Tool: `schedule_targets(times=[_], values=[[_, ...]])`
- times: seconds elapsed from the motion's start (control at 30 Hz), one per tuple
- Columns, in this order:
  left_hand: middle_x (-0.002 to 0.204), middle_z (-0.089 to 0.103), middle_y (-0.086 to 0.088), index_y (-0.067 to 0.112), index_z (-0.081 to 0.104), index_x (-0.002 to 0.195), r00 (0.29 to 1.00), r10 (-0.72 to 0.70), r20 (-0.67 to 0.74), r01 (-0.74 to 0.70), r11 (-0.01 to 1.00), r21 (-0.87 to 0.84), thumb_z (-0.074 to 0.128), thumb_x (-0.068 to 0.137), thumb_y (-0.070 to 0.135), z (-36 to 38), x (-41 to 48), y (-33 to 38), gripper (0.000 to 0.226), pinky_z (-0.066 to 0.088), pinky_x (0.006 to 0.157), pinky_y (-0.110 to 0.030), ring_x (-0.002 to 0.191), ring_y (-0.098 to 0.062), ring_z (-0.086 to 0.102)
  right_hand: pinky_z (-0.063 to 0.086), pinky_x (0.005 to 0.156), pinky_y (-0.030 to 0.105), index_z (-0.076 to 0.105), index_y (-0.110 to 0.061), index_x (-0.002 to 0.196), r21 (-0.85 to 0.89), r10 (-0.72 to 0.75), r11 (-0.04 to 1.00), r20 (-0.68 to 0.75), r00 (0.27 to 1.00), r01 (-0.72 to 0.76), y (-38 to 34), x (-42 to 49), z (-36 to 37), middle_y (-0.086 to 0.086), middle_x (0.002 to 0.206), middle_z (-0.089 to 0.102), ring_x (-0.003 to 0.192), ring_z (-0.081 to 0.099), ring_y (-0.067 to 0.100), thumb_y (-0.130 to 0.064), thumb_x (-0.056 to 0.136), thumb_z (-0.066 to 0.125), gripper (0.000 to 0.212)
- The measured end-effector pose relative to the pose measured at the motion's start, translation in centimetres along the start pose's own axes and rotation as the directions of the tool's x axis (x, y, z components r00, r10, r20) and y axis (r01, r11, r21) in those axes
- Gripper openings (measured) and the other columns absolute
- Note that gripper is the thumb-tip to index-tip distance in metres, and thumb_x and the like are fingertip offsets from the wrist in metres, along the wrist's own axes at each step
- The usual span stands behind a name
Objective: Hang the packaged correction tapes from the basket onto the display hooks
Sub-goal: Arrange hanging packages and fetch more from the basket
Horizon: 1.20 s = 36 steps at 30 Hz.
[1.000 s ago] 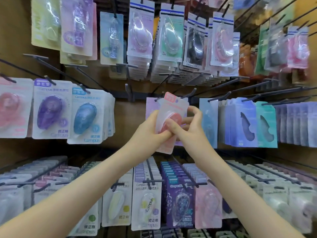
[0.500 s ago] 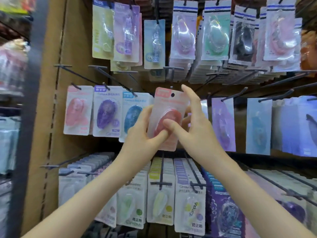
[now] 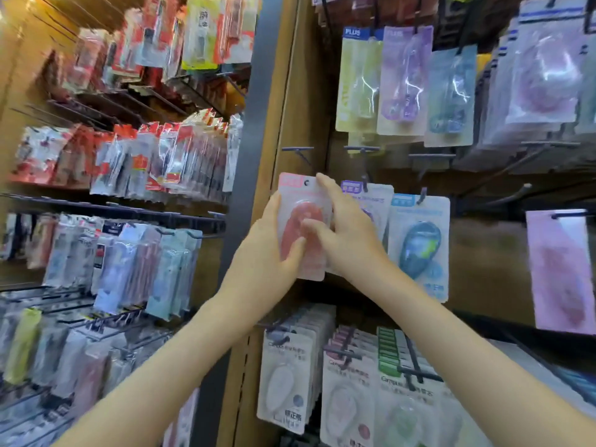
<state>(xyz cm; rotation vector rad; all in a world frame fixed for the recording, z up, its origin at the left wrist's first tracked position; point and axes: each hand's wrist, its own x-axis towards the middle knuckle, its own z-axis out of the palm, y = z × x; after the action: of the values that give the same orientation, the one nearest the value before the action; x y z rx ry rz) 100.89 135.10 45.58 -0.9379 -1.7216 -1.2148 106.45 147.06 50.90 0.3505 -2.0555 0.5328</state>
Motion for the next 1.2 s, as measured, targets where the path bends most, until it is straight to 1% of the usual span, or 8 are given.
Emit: schedule_targets(times=[0.13,0.23,0.47,0.57,0.7,0.87,1.03,1.2], values=[[0.125,0.055,-0.013,0.009,0.047,0.138,0.938,0.343,-0.053,-0.278,0.833,0.478,0.054,0.091,0.029,-1.0,0.5,-1.5,0.051,0.044,0.097,-0.038,0.115,-0.030,0.052,0.022,0.098,0.018,0.022,-0.026,0.152,-0.076,0.042,0.996,-0.015,0.999,-0.043,0.1,1.2,1.0,0.010,0.146,0.038,0.135,0.035,0.021,-0.018,0.097,0.054,0.065],[0.134,0.052,-0.018,0.012,0.049,0.138,0.878,0.477,-0.045,-0.345,0.695,0.631,0.053,0.088,0.031,-0.7,0.8,-3.2,0.053,0.027,0.111,-0.046,0.130,-0.035,0.043,0.024,0.092,0.018,0.017,-0.029,0.153,-0.147,0.055,0.987,-0.029,0.998,-0.059,-0.1,1.1,1.4,0.013,0.142,0.038,0.132,0.038,0.024,-0.021,0.099,0.050,0.064],[0.144,0.046,-0.015,0.018,0.044,0.143,0.873,0.487,0.023,-0.391,0.671,0.630,0.046,0.092,0.043,-0.3,1.3,-5.9,0.056,0.019,0.115,-0.052,0.143,-0.031,0.023,0.028,0.083,0.025,0.011,-0.026,0.154,-0.387,0.078,0.919,0.012,0.997,-0.068,-0.6,1.9,1.4,0.012,0.137,0.037,0.123,0.042,0.027,-0.026,0.101,0.046,0.063],[0.139,0.052,-0.012,0.017,0.050,0.139,0.866,0.500,0.013,-0.401,0.680,0.613,0.047,0.091,0.044,-0.1,1.4,-5.9,0.055,0.018,0.116,-0.051,0.143,-0.029,0.023,0.031,0.094,0.029,0.008,-0.024,0.154,-0.492,0.145,0.863,0.033,0.989,-0.110,-0.8,2.1,1.4,0.013,0.139,0.033,0.127,0.038,0.027,-0.033,0.101,0.043,0.064],[0.136,0.054,-0.011,0.015,0.049,0.139,0.869,0.493,0.035,-0.404,0.668,0.624,0.055,0.087,0.038,-0.2,1.5,-6.0,0.058,0.015,0.116,-0.052,0.143,-0.030,0.020,0.028,0.106,0.036,0.017,-0.011,0.152,-0.683,0.021,0.726,-0.085,0.996,-0.074,-1.3,1.3,2.4,0.013,0.145,0.024,0.133,0.025,0.027,-0.035,0.101,0.038,0.060],[0.132,0.058,-0.006,0.014,0.050,0.137,0.863,0.504,0.037,-0.423,0.680,0.599,0.056,0.085,0.038,-0.2,1.6,-6.0,0.057,0.014,0.116,-0.055,0.144,-0.031,0.020,0.028,0.110,0.044,0.040,0.001,0.141,-0.716,-0.119,0.698,-0.150,0.982,-0.024,-0.5,0.3,3.9,0.017,0.146,0.037,0.136,0.032,0.033,-0.036,0.086,0.053,0.067],[0.124,0.062,-0.005,0.012,0.051,0.137,0.860,0.504,0.077,-0.444,0.666,0.599,0.059,0.082,0.034,-0.3,1.4,-6.0,0.059,0.013,0.116,-0.055,0.143,-0.032,0.019,0.033,0.105,0.041,0.042,-0.002,0.138,-0.733,-0.121,0.680,-0.115,0.986,-0.002,-0.5,0.5,3.8,0.015,0.135,0.047,0.129,0.039,0.032,-0.038,0.084,0.062,0.068],[0.147,0.038,-0.012,0.011,0.038,0.143,0.870,0.472,0.145,-0.470,0.704,0.532,0.051,0.085,0.033,-1.6,-0.2,-5.7,0.064,0.009,0.118,-0.049,0.145,-0.031,0.015,0.027,0.108,0.041,0.035,-0.006,0.144,-0.714,-0.061,0.699,-0.097,0.993,-0.027,-1.3,0.0,3.7,0.014,0.141,0.039,0.135,0.030,0.031,-0.044,0.090,0.053,0.068]])
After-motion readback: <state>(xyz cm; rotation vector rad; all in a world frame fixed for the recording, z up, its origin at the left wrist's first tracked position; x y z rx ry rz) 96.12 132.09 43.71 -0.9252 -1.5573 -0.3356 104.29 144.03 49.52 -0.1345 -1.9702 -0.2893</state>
